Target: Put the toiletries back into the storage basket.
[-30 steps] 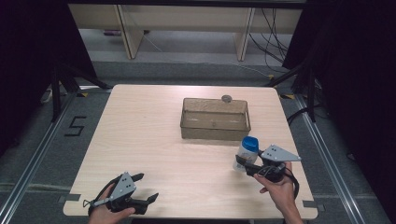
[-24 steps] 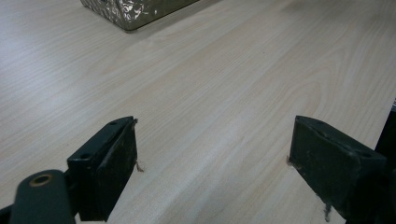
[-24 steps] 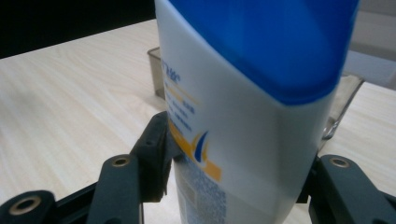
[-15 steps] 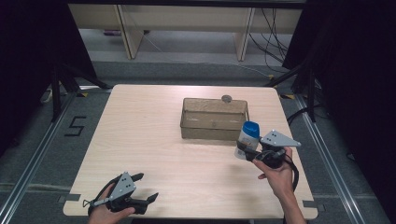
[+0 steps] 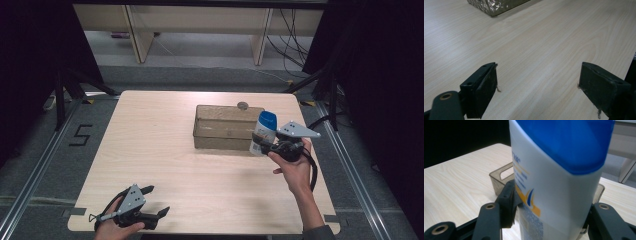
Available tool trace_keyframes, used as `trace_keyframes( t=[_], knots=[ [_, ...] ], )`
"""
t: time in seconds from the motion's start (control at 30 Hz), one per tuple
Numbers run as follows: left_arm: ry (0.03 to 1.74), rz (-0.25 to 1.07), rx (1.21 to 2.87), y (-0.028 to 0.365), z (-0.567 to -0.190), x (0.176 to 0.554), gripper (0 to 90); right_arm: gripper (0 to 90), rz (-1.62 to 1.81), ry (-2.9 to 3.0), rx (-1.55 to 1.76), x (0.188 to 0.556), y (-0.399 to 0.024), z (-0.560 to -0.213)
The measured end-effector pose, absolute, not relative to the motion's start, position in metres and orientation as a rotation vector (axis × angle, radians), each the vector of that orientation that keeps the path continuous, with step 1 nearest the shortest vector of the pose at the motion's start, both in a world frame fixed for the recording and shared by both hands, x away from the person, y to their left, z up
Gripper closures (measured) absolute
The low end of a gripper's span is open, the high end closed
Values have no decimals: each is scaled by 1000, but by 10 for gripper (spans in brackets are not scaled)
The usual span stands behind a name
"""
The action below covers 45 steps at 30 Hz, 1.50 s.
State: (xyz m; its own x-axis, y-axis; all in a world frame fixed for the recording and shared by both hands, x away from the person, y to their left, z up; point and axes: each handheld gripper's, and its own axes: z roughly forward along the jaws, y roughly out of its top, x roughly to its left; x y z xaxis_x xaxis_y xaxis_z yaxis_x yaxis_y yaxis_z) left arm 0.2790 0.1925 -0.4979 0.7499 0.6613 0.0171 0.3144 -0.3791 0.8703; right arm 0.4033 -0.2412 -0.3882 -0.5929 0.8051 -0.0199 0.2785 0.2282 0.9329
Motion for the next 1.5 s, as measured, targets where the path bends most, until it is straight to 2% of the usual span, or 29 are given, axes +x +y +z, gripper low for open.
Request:
trace_keyframes(
  t=[0.63,1.13,1.5],
  knots=[
    [736,458,1990,193,-498,280,147,503,1317,1936,1036,442,-242,-368],
    [736,451,1991,193,-498,280,147,509,1269,1919,1114,479,-240,-390],
    [734,451,1984,192,-498,279,147,513,1245,1906,1145,491,-237,-409]
  ],
)
